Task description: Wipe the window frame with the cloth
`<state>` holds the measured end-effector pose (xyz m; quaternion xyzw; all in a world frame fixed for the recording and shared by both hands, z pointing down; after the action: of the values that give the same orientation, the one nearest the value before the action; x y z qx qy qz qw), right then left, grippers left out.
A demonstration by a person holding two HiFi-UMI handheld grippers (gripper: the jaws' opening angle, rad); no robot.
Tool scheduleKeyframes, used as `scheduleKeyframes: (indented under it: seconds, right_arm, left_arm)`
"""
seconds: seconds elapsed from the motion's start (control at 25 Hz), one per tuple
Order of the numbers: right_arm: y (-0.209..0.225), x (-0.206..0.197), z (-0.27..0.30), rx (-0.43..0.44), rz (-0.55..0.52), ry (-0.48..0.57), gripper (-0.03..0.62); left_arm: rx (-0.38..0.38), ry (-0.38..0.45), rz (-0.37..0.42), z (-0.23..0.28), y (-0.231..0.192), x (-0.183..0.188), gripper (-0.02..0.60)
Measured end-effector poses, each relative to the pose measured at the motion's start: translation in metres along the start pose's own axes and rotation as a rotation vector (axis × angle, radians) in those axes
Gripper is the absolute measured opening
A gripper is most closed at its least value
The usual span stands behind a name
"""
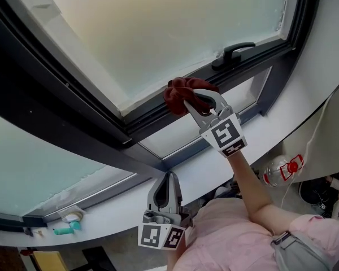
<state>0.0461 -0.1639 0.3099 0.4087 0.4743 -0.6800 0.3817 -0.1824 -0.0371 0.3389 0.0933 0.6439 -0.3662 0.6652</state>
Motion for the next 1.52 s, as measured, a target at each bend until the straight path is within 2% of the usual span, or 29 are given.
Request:
scheduleKeyframes:
  seconds: [0.52, 1.04, 1.52]
  right_arm:
    - [0.005, -0.001, -0.002, -0.062, 0.007, -0.043, 0.078]
    - [0.052, -0.02, -0.014, -0.113, 0.037, -0.06, 0.078]
    - [0.087, -0.036, -0.025, -0.13, 0.058, -0.048, 0.078]
  left_arm:
    - [0.02, 0.051, -0.003, -0.014, -0.008, 0.003, -0.003]
    - [-0.041, 0.038, 0.0, 0.026, 0.002, 0.007, -0.003]
    - [-0.078, -0.008, -0.015, 0.062, 0.016, 0.005, -0.003]
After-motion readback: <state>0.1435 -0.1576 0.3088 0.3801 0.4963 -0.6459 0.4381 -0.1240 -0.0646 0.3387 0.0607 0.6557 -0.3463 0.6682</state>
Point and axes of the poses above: the fingertips, and each gripper's own axes: z forward along the fingers, y to its right, x out of its top, the point moved 8 cm from there along -z, backward along the fingers, and after that the axes turned 14 degrees about -y, right-handed, at the moved point
